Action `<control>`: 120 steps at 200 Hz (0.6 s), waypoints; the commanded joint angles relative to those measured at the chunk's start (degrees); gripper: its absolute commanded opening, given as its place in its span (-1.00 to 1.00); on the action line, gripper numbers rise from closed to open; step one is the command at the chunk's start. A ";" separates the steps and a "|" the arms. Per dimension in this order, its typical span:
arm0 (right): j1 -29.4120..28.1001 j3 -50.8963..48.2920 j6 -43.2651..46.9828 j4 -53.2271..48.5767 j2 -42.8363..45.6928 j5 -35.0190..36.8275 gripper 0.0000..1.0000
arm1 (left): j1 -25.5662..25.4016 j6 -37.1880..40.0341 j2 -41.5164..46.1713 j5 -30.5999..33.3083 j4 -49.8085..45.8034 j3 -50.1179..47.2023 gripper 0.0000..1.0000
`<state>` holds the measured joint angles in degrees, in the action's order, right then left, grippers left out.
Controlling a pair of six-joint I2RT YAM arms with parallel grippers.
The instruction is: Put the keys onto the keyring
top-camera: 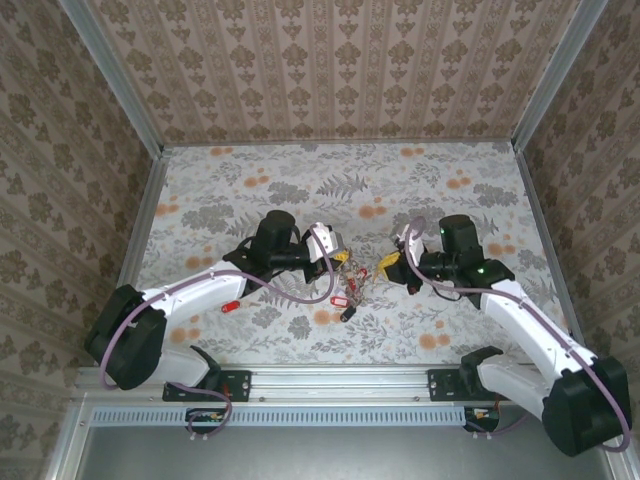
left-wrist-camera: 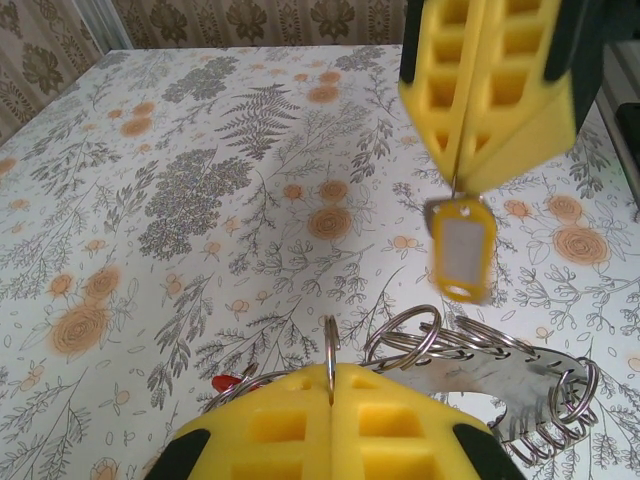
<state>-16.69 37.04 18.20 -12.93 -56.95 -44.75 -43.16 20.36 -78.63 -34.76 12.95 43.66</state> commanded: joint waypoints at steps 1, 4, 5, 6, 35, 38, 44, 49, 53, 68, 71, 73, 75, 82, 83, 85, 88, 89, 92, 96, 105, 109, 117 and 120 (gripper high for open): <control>-1.68 -1.94 6.50 7.51 2.42 -2.47 -1.00 | -0.61 -0.71 0.49 -4.50 3.61 2.48 -1.00; -1.87 -2.03 6.72 8.07 2.59 -1.88 -1.00 | -0.68 -0.72 0.37 -4.65 3.64 2.56 -1.00; -1.95 -2.04 6.74 8.17 2.66 -1.68 -1.00 | -0.69 -0.74 0.30 -4.72 3.65 2.61 -1.00; -1.95 -2.04 6.74 8.17 2.66 -1.68 -1.00 | -0.70 -0.75 0.27 -4.84 3.61 2.68 -1.00; -4.79 -1.70 7.96 12.00 2.34 4.04 -1.00 | -1.04 -1.33 -0.28 -5.68 4.33 2.91 -1.00; -4.96 -1.70 7.93 12.42 2.18 4.28 -1.00 | -1.05 -1.37 -0.28 -5.74 4.45 2.89 -1.00; -5.26 -1.70 7.63 13.45 1.94 4.78 -1.00 | -1.13 -1.38 -0.38 -5.80 4.53 2.89 -1.00; -5.53 -1.64 7.43 14.13 1.64 4.80 -1.00 | -1.14 -1.51 -0.38 -5.82 4.62 2.98 -1.00; -5.68 -1.54 7.47 14.48 1.39 4.51 -1.00 | -1.22 -1.46 -0.44 -5.79 4.53 2.96 -1.00; -6.10 -1.11 7.15 15.52 0.69 3.97 -1.00 | -1.31 -1.46 -0.47 -5.75 4.58 3.05 -1.00; -6.21 -1.02 6.91 15.87 0.42 4.01 -1.00 | -1.32 -1.46 -0.43 -5.75 4.53 3.05 -1.00; -6.23 -1.01 6.88 15.94 0.34 3.99 -1.00 | -1.38 -1.46 -0.44 -5.80 4.54 3.09 -1.00; -6.34 -0.88 6.78 16.14 0.16 4.03 -1.00 | -1.40 -1.44 -0.44 -5.79 4.52 3.07 -1.00; -6.53 -0.64 6.63 16.47 -0.24 3.89 -1.00 | -1.40 -1.46 -0.47 -5.74 4.46 3.09 -1.00; -6.57 -0.60 6.61 16.46 -0.34 3.88 -1.00 | -1.40 -1.46 -0.47 -5.74 4.50 3.14 -1.00; -6.70 -0.53 6.59 16.49 -0.46 3.88 -1.00 | -1.40 -1.46 -0.47 -5.69 4.53 3.15 -1.00; -6.69 -0.44 6.59 16.52 -0.60 3.82 -1.00 | -1.40 -1.46 -0.47 -5.71 4.45 3.14 -1.00; -6.74 -0.41 6.59 16.53 -0.66 3.85 -1.00 | -1.40 -1.42 -0.47 -5.69 4.45 3.16 -1.00; -6.95 -0.22 6.59 16.61 -0.97 3.88 -1.00 | -1.44 -1.46 -0.45 -5.67 4.43 3.10 -1.00; -7.04 -0.10 6.59 16.70 -1.20 3.79 -1.00 | -1.46 -1.42 -0.46 -5.61 4.49 3.18 -1.00; -7.41 0.15 6.21 17.14 -1.79 3.74 -1.00 | -1.48 -1.46 -0.50 -5.49 4.45 3.24 -1.00; -7.57 0.30 5.89 17.37 -2.04 3.57 -1.00 | -1.49 -1.46 -0.55 -5.27 4.39 3.27 -1.00; -7.66 0.56 5.52 17.79 -2.48 2.38 -1.00 | -1.46 -1.46 -0.53 -5.14 4.38 3.36 -1.00; -7.66 0.64 5.39 17.97 -2.65 1.95 -1.00 | -1.53 -1.46 -0.55 -5.00 4.43 3.36 -1.00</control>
<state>-23.64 35.75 24.05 1.72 -58.41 -41.10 -44.29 19.68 -79.02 -38.35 13.65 44.47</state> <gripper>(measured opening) 0.067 0.042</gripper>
